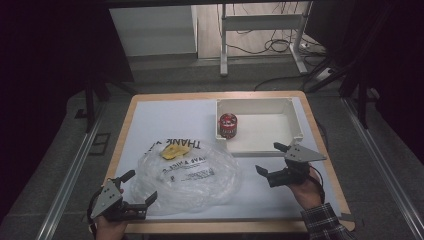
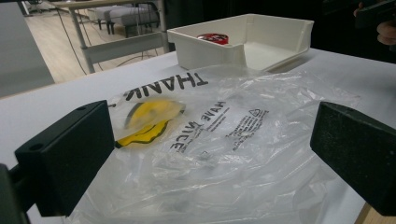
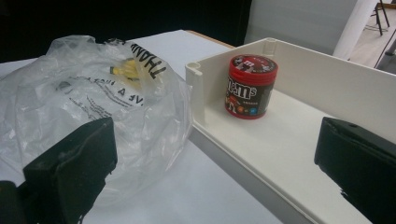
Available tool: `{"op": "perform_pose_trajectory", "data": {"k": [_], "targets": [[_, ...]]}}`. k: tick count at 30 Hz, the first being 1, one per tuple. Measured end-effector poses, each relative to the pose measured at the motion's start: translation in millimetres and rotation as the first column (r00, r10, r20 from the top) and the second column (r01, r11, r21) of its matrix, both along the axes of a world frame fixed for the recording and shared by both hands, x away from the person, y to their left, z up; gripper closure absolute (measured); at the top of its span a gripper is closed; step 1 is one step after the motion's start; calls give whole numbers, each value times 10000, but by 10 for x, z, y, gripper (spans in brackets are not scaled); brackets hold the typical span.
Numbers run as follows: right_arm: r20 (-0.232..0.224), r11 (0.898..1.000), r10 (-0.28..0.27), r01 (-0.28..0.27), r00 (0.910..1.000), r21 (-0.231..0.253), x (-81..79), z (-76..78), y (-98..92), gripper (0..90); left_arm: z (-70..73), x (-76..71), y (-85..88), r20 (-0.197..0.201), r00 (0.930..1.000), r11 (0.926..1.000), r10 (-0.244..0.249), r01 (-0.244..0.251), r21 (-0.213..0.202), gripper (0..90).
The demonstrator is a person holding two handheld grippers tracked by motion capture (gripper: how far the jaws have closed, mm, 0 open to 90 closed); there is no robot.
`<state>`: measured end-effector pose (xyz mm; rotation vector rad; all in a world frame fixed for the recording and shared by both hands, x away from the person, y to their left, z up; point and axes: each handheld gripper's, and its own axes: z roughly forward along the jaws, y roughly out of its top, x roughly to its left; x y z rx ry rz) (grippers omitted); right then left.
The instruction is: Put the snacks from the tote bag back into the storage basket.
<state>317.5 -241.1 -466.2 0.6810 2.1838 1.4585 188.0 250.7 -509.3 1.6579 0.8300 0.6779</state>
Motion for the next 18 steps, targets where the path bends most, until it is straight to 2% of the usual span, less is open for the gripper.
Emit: {"op": "perform_pose_trajectory", "data": {"k": [8,18], "targets": [[-18,9998,-180,180,9998,-53,-56,-18,-88,0,0,1,2,1,10000,10000,-12,12,-13,0],[115,9989,-446,444,9989,145,-154,-40,-207,0,4,-5,7,93,9999,9999,-38,39,-105,0]]}}
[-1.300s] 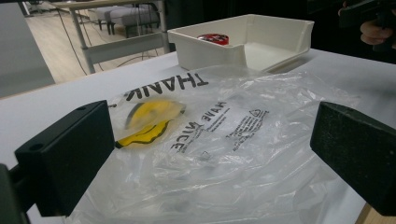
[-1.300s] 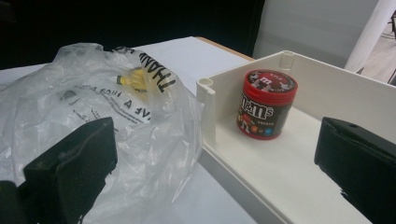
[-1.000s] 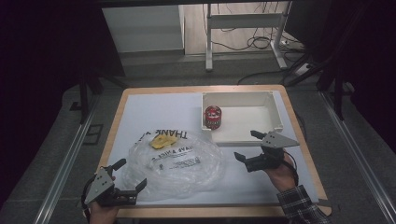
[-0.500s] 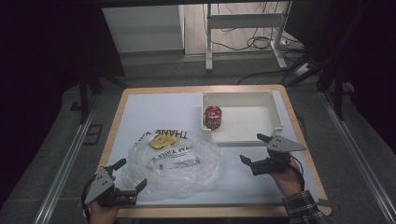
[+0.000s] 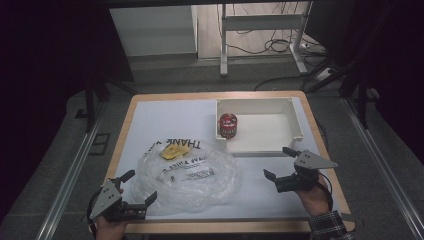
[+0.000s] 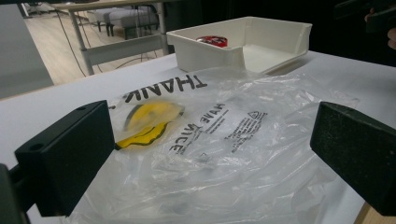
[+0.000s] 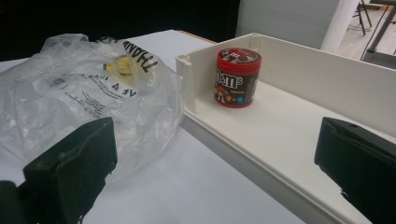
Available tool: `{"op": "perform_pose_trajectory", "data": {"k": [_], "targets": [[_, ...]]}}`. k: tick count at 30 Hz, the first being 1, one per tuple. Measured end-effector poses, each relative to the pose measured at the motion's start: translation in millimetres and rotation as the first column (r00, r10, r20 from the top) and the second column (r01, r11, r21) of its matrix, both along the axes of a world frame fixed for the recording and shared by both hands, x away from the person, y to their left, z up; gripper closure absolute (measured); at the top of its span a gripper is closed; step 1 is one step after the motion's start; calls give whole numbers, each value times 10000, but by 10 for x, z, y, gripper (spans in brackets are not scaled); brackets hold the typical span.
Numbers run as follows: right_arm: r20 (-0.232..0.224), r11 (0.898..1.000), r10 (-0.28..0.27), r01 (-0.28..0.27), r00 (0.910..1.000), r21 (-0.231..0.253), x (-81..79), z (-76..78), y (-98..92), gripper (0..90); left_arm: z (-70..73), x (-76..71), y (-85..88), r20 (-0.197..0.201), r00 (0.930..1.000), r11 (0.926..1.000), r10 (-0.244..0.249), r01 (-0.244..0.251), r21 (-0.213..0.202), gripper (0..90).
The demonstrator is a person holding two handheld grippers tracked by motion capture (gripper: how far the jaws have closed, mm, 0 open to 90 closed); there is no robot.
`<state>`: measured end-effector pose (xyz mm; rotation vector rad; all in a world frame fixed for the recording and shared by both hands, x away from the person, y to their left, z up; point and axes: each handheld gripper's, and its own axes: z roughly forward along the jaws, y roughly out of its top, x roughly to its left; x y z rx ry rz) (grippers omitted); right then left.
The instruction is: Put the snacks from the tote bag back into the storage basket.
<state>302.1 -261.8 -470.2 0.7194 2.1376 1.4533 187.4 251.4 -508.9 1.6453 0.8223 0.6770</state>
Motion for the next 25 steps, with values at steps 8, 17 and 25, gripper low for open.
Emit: {"op": "perform_pose_trajectory", "data": {"k": [8,17,25], "targets": [[149,9996,-198,195,9997,197,-107,3,-121,0,-2,0,3,39,10000,10000,51,-51,-27,0],[235,9988,-282,273,9993,398,-221,-18,-247,0,-3,1,5,40,10000,10000,82,-82,-3,0],[319,9975,-367,347,9988,617,-285,-32,-326,0,0,4,-4,31,10000,10000,29,-29,31,0]]}}
